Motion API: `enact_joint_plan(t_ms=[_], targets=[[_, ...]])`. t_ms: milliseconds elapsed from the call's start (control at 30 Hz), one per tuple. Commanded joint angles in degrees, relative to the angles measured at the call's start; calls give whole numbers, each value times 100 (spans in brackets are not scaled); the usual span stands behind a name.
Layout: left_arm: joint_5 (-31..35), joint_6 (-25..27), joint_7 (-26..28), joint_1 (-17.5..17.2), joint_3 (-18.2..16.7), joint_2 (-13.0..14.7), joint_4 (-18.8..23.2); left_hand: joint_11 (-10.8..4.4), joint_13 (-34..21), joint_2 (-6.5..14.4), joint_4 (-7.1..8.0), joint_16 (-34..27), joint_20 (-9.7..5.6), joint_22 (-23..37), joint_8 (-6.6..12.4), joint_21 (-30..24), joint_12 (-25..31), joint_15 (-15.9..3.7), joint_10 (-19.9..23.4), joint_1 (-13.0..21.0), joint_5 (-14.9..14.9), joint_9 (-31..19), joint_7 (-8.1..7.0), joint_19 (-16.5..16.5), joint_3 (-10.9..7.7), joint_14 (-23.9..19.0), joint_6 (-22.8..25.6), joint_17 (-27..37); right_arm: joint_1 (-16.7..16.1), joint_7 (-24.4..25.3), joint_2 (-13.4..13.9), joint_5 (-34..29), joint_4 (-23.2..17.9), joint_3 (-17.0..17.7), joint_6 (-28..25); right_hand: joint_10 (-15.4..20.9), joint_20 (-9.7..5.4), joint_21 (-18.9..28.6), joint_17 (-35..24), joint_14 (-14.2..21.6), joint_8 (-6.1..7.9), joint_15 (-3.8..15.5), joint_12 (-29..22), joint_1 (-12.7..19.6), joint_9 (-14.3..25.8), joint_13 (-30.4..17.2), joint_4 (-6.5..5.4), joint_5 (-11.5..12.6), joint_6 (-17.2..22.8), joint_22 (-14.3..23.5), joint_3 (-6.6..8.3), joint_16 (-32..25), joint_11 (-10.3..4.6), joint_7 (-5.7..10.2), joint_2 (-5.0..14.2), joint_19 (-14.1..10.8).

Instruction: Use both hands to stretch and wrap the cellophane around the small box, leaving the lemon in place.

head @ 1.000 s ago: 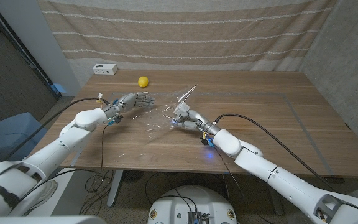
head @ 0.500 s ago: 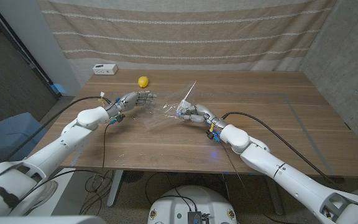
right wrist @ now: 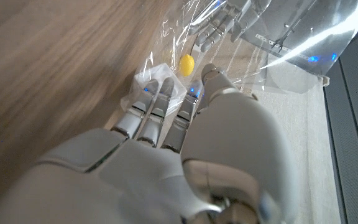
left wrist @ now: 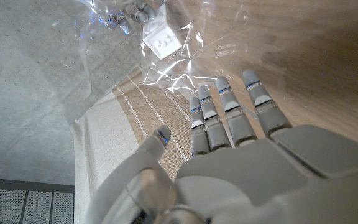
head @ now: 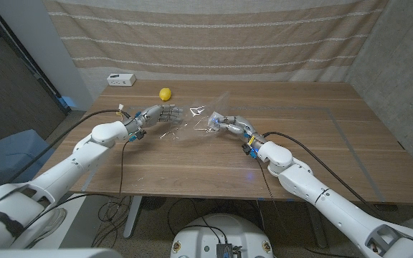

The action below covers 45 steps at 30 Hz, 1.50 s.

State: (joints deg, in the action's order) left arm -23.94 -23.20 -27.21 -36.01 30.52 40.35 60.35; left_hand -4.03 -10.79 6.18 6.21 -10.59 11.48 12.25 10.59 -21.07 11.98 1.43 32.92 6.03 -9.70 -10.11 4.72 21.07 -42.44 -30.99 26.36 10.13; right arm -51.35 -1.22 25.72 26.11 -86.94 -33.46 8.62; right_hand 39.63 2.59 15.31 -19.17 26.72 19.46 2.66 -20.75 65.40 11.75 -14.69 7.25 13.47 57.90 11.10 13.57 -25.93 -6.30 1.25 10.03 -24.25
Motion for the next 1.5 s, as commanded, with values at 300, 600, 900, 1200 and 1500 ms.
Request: enact_joint_plan(t_ms=[300,600,900,1200,1500], targets=[[403,495,-208,242,293,178,303,167,22,-53,28,19,34,2,66,-56,75,18,311,-163,-40,-11,158,55,49,151,279,9,-323,286,-341,1520,-199,466,-282,-109,46,72,-10,84,107,571,40,57,111,-45,-20,-49,52,20,170,112,149,-203,24,-31],[840,437,-20,226,392,370,699,173,27,-102,99,10,26,3,77,-60,69,9,370,-258,-48,-13,182,60,119,211,389,20,-420,680,-423,1696,-599,519,-370,-153,68,174,-51,406,246,510,49,23,243,-83,-53,-140,-30,34,381,119,428,-337,49,-206],[667,450,-274,277,383,330,653,280,30,-270,121,-41,12,-1,52,-69,51,1,404,-357,-51,-10,201,93,238,112,420,17,-389,2119,-425,741,-1083,300,-768,-183,26,270,-128,468,340,457,55,-54,335,-117,-126,-216,-151,51,529,160,568,-403,68,-348],[556,423,-506,329,392,306,609,343,32,-325,133,-65,-6,-7,73,-81,79,-16,561,-403,-72,-11,238,136,293,12,562,9,70,3335,-545,-1218,-778,-302,-971,140,-21,523,-369,1163,454,329,-73,-93,350,-167,-104,-285,-185,83,598,-193,689,-413,-14,-800],[526,411,-614,373,419,259,490,384,33,-351,133,-65,-4,-12,69,-86,73,5,604,-419,-81,-12,266,159,319,-21,613,4,402,4474,-990,-2900,128,-645,-365,149,50,716,-655,1062,577,277,-48,-145,243,-247,2,-308,-65,212,633,-251,590,-366,-129,-717]])
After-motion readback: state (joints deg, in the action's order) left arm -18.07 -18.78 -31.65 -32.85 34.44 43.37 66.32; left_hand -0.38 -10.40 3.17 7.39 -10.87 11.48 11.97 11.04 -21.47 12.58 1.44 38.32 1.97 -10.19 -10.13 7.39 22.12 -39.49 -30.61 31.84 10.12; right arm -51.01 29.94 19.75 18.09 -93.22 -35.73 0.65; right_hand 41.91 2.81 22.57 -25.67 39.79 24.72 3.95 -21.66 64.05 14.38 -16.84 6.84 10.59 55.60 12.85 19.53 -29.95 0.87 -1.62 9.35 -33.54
